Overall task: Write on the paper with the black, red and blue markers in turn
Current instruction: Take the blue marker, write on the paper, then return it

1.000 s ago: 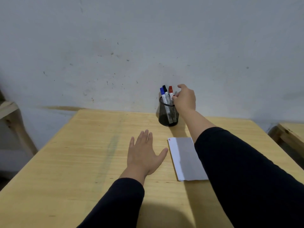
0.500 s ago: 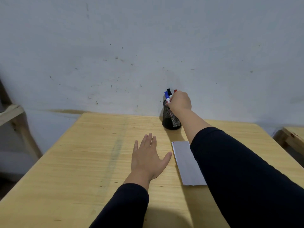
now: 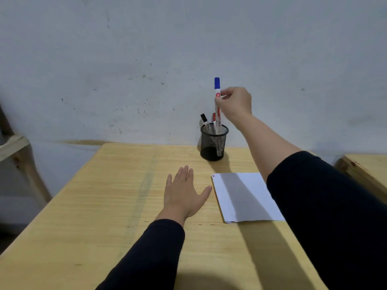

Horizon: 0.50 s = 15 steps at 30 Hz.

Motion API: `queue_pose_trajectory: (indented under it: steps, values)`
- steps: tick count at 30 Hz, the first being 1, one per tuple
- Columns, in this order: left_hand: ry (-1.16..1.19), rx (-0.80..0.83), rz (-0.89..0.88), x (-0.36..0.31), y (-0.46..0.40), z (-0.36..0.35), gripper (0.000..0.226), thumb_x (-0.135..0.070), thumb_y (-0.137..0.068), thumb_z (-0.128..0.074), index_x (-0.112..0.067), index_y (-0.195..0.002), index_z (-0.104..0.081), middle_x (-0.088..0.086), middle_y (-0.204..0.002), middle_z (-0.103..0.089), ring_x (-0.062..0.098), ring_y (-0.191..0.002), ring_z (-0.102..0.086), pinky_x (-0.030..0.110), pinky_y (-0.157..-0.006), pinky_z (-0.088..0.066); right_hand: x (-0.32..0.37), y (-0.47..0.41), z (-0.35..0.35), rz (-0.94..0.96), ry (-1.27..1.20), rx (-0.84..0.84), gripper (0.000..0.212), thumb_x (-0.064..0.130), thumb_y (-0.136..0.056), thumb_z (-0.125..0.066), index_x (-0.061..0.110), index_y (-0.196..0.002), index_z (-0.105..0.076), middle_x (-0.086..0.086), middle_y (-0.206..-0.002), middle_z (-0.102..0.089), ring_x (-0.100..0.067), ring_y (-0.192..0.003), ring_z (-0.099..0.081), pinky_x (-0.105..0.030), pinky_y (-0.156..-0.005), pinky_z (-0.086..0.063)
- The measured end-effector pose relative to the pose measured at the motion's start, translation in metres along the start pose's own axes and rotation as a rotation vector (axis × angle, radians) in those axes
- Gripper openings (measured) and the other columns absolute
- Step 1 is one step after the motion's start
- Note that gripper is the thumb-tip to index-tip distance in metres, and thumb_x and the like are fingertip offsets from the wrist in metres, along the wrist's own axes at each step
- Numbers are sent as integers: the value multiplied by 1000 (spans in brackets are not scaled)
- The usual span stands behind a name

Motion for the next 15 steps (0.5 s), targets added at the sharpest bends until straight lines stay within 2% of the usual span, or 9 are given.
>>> queue_pose_trajectory:
  steps: [3, 5, 8, 11, 15]
  values:
    - [43, 44, 8, 0, 0, 1, 85, -67, -88, -28, -14, -151, -7, 1, -162, -4, 15, -148, 1, 44, -120, 1, -4, 25, 21, -20, -47, 47, 22, 15, -87, -62, 13, -106, -73, -3, -87, -66, -13, -73, -57, -21, -61, -43]
    - [161, 27, 22, 0, -1, 10, 79, -58, -92, -36, -15, -151, -6, 2, -161, -13, 18, -147, -10, 45, -120, -6, -14, 47, 24, -55, -84, 143, 23, 17, -89, -61, 14, -110, -71, -2, -88, -65, -11, -72, -55, -22, -61, -41]
    - [317, -196, -33, -13, -1, 54, 68, -37, -97, -45, -19, -150, -8, 3, -155, -28, 22, -139, -32, 44, -113, -27, -35, 84, 17, -86, -71, 314, 22, 24, -93, -61, 14, -110, -70, 9, -75, -59, -5, -65, -51, -20, -60, -38]
    - [203, -386, -190, -39, 2, 99, 56, -28, -97, -47, -21, -147, -23, 2, -147, -41, 23, -129, -43, 41, -101, -37, -54, 110, 8, -85, -9, 447, 24, 22, -94, -59, 11, -112, -71, 14, -66, -51, 2, -56, -42, -13, -51, -30]
    - [56, -414, -284, -53, 3, 110, 34, -26, -98, -45, -22, -131, -48, -1, -123, -62, 24, -111, -54, 40, -86, -39, -59, 123, 8, -48, 14, 496, 22, 20, -94, -59, 10, -108, -73, 12, -67, -53, -2, -61, -44, -17, -56, -32]
Point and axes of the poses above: each hand's wrist, its own y-axis away from the middle knuckle, its own z-axis out of the back of the hand, x = y × z, the point moved 8 cm from there along -y, towards the middle knuckle
